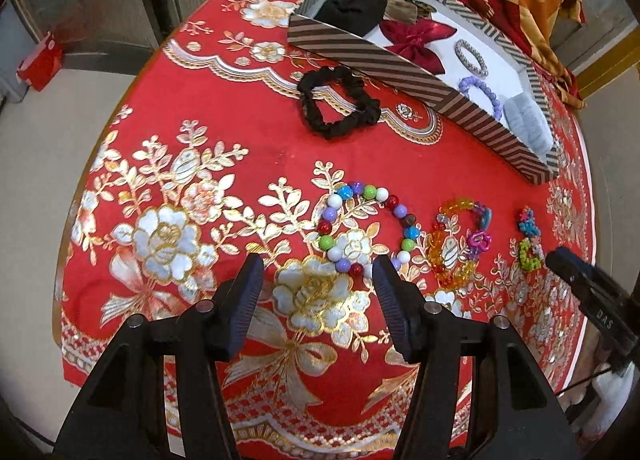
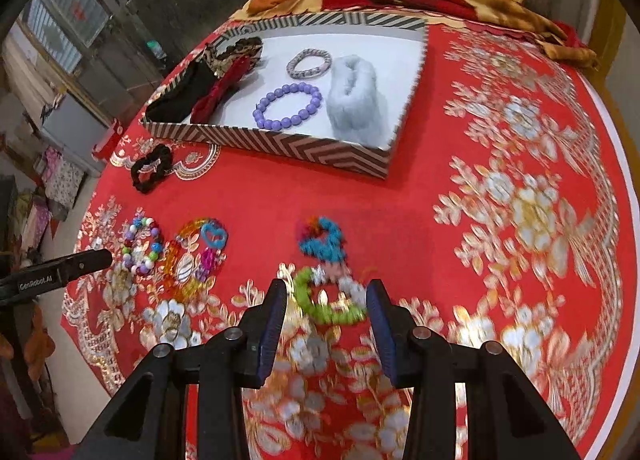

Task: Organize jewelry
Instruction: 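Grasp the multicolour bead bracelet with the left tool while the right grasps the blue-green beaded hair tie, then lift and carry the bead bracelet and hair tie over the tray with both tools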

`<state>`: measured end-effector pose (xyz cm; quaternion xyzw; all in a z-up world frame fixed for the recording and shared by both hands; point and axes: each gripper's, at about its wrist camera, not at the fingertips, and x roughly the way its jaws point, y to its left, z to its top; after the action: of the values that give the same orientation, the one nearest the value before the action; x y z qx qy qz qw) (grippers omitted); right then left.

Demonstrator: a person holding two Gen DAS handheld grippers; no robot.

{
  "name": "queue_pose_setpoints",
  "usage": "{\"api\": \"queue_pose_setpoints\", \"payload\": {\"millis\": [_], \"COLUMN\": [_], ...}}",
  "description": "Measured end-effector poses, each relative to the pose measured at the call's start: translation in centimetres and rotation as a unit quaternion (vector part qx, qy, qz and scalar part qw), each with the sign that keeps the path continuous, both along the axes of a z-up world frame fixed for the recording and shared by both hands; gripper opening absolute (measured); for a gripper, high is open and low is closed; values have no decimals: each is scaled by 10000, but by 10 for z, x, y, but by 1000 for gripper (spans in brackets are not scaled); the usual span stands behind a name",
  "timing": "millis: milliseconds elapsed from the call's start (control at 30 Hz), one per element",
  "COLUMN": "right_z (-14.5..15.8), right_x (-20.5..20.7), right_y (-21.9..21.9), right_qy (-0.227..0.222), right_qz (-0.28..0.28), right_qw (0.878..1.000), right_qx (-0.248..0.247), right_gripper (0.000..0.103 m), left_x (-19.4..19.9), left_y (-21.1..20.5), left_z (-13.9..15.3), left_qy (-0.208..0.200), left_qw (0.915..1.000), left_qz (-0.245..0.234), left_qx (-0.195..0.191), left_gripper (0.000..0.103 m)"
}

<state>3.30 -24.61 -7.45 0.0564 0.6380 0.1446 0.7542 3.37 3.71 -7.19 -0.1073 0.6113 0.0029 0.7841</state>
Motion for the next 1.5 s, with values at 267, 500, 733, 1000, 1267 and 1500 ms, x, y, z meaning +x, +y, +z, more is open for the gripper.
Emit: {"api": "queue_pose_setpoints", "payload": {"millis": [267, 500, 733, 1000, 1267, 1500], "right_z": [-21, -26, -26, 8, 36, 64], "right_x": [17, 20, 19, 14, 13, 17], "right_y": [10, 10, 11, -4, -23, -21], "right_qy": [75, -16, -101, -413, -606, -917], "right_qz": [78, 72, 93, -50, -300, -277], "right_qw": [9999, 9999, 9999, 9985, 9955, 9924], "right_qx": [-131, -118, 12, 358, 663, 768], "right_gripper": [39, 26, 14, 12, 12, 12], "left_x": [13, 25, 31, 34, 27, 22], "left_y": [-7, -10, -18, -17, -21, -21], "left_z": [-9, -20, -21, -14, 26, 60], "left_qy": [28, 108, -122, -150, -461, -726], "left_qw": [9998, 9987, 9980, 9989, 9975, 9955], "left_qz": [-147, -195, -329, -450, -526, -592], "left_qx": [112, 456, 529, 52, -87, -133], "left_gripper": [56, 56, 38, 8, 8, 8]}}
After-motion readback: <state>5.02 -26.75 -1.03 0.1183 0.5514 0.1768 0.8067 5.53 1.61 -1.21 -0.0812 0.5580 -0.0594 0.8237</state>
